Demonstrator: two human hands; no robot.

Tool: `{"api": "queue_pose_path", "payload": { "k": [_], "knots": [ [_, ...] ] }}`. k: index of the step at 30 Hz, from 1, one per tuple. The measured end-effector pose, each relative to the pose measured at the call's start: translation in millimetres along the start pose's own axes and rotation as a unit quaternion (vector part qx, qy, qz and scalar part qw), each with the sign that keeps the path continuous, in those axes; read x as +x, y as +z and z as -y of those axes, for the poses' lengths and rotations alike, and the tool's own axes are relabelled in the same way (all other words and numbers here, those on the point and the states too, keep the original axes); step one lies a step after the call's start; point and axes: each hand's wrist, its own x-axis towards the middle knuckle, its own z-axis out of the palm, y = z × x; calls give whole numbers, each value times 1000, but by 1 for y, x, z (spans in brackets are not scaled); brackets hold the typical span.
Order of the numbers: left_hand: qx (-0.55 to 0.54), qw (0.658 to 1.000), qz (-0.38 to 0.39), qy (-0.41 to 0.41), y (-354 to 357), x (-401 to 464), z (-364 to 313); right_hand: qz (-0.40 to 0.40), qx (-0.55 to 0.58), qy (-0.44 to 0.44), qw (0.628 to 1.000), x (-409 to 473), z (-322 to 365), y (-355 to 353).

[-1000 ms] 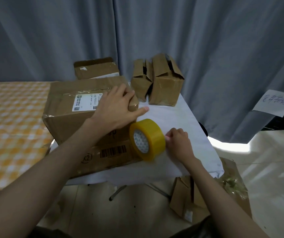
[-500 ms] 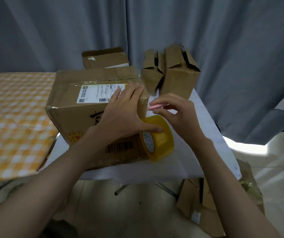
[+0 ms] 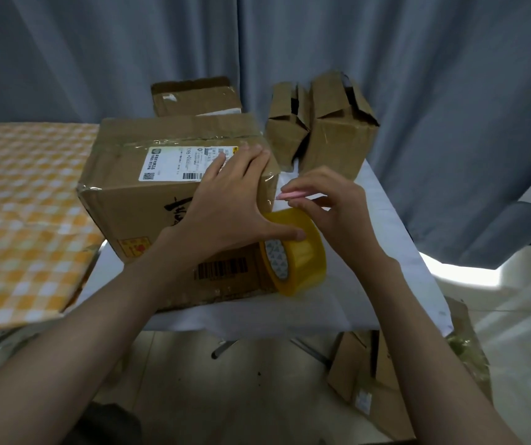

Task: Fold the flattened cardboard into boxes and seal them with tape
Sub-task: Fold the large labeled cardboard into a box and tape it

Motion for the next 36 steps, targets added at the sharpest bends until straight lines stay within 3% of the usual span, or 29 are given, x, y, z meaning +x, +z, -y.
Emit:
{"api": "queue_pose_path", "payload": {
  "k": [24, 31, 36],
  "knots": [
    [11, 1000, 9, 1, -1, 3, -2, 29, -49, -24, 998, 7, -2, 2],
    [3, 1000, 12, 0, -2, 3, -3, 6, -51, 1, 999, 2, -11, -2],
    [4, 1000, 19, -4, -3, 2, -2, -35, 9, 60, 998, -3, -15, -13]
  ]
}}
